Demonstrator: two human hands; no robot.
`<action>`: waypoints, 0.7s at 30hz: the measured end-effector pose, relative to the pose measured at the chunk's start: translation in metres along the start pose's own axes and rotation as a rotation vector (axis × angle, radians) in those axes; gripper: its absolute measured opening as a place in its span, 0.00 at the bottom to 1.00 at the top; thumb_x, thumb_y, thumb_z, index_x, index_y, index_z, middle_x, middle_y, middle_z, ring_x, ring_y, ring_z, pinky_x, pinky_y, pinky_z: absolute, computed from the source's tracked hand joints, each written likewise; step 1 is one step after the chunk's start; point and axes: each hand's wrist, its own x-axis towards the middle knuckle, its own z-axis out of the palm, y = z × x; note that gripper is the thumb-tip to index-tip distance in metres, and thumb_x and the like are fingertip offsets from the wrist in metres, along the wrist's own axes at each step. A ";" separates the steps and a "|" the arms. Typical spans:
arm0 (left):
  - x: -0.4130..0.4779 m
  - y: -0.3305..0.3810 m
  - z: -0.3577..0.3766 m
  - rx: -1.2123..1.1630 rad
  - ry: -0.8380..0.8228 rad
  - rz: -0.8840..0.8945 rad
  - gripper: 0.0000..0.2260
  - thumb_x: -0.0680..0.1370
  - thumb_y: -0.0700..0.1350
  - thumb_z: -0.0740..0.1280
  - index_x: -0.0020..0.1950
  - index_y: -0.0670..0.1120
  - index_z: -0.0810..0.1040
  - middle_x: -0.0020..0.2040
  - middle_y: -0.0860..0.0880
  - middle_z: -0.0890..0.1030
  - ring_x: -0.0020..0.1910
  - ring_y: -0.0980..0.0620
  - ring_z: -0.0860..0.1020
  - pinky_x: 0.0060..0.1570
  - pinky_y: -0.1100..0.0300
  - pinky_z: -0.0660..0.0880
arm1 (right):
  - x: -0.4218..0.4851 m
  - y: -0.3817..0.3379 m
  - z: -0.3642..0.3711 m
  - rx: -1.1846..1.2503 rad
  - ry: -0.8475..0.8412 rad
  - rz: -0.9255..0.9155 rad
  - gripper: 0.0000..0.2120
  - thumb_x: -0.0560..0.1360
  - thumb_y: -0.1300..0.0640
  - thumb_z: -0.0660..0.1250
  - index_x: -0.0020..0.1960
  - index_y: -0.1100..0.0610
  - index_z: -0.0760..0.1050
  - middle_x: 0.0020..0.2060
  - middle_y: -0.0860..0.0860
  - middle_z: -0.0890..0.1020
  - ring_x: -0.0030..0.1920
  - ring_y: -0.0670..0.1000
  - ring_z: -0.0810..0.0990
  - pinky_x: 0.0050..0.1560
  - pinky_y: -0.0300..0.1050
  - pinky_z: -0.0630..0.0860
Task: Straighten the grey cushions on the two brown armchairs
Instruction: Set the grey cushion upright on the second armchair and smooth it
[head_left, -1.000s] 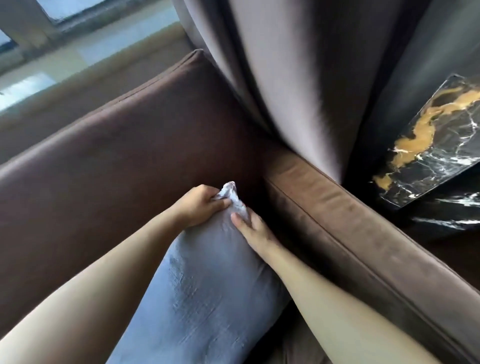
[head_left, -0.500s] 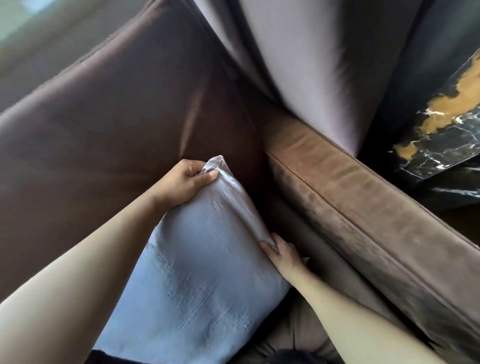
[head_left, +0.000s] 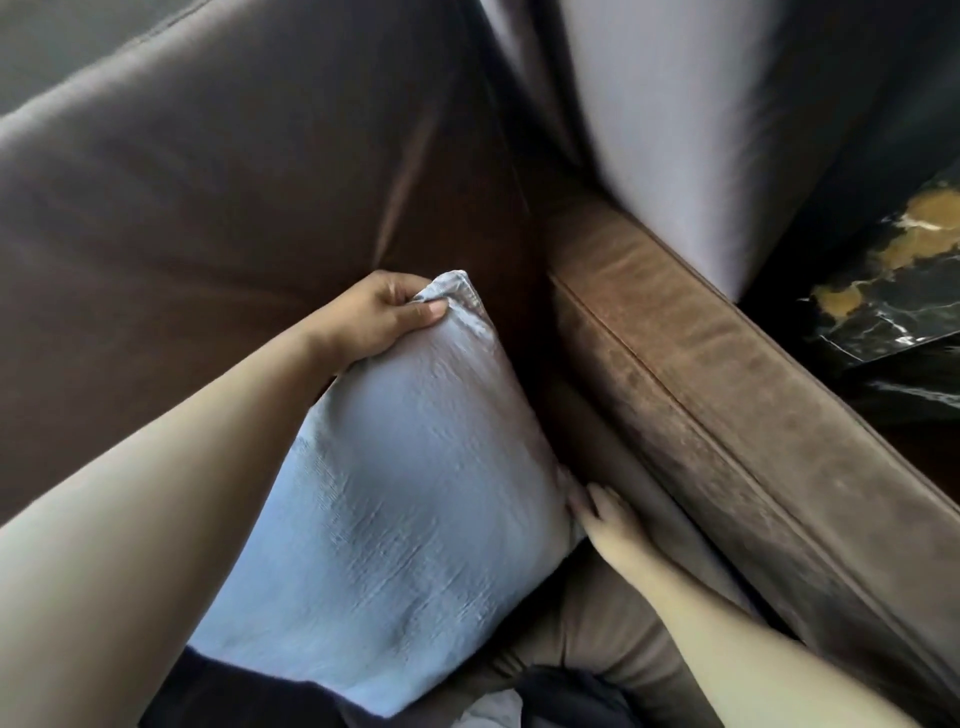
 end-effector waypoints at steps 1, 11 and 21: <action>0.000 0.000 0.000 -0.016 -0.004 -0.004 0.12 0.82 0.46 0.64 0.49 0.38 0.80 0.42 0.45 0.81 0.41 0.49 0.78 0.45 0.53 0.75 | 0.000 -0.008 -0.008 0.019 0.011 -0.030 0.16 0.81 0.46 0.60 0.52 0.58 0.77 0.52 0.58 0.80 0.57 0.58 0.78 0.54 0.47 0.70; -0.006 0.004 0.003 -0.058 -0.017 0.006 0.14 0.82 0.45 0.64 0.50 0.34 0.79 0.42 0.42 0.80 0.41 0.46 0.77 0.44 0.52 0.75 | -0.013 -0.206 -0.051 0.394 0.035 -0.470 0.27 0.72 0.35 0.61 0.61 0.52 0.76 0.55 0.46 0.82 0.57 0.45 0.79 0.57 0.42 0.74; -0.001 -0.005 0.004 -0.034 0.010 0.036 0.10 0.82 0.43 0.65 0.42 0.42 0.78 0.34 0.52 0.77 0.32 0.59 0.73 0.33 0.65 0.71 | -0.008 -0.168 -0.022 0.329 0.066 -0.411 0.42 0.63 0.26 0.60 0.67 0.53 0.69 0.60 0.52 0.80 0.61 0.53 0.77 0.58 0.44 0.72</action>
